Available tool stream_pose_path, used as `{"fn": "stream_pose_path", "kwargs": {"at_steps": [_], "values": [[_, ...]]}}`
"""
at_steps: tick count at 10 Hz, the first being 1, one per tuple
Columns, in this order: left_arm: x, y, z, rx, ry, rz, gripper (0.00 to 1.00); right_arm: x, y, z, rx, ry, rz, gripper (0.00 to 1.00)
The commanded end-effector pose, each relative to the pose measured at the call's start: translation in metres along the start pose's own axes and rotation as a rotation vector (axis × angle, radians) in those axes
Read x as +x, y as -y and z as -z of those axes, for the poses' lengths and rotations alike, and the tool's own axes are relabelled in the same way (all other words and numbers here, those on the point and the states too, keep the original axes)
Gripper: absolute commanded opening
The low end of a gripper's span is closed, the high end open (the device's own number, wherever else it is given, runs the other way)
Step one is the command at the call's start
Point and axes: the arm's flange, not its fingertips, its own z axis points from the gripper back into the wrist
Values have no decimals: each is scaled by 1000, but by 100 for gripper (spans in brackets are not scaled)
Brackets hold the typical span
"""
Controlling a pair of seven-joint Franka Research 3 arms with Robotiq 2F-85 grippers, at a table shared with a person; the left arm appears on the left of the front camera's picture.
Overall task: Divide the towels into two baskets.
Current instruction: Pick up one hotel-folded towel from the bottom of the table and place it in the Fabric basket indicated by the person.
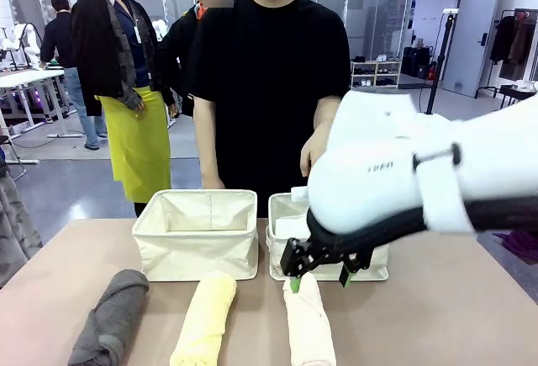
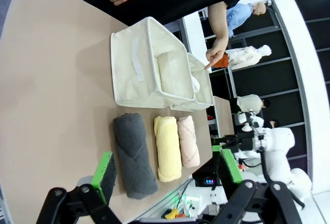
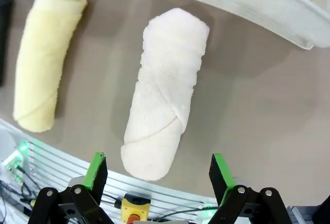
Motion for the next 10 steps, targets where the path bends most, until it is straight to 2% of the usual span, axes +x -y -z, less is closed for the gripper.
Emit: {"fn": "stream_pose_path", "kwargs": {"at_steps": [1,2,3,5,9,10], "values": [[0,1,-3,-16,9,7,100,3,-18,22,-91,64,62,100],[0,1,-3,-16,9,7,100,1,-25,33,-98,38,53,100],[0,1,-3,-16,9,7,100,2,-29,43,-143,49,56,100],[0,1,-3,-16,9,7,100,7,-30,66,-150,50,56,100],[0,1,-3,-16,9,7,100,10,-28,97,-64,21,138,100],[0,1,-3,-16,9,7,100,11,-27,102,-76,5,158,100]]}}
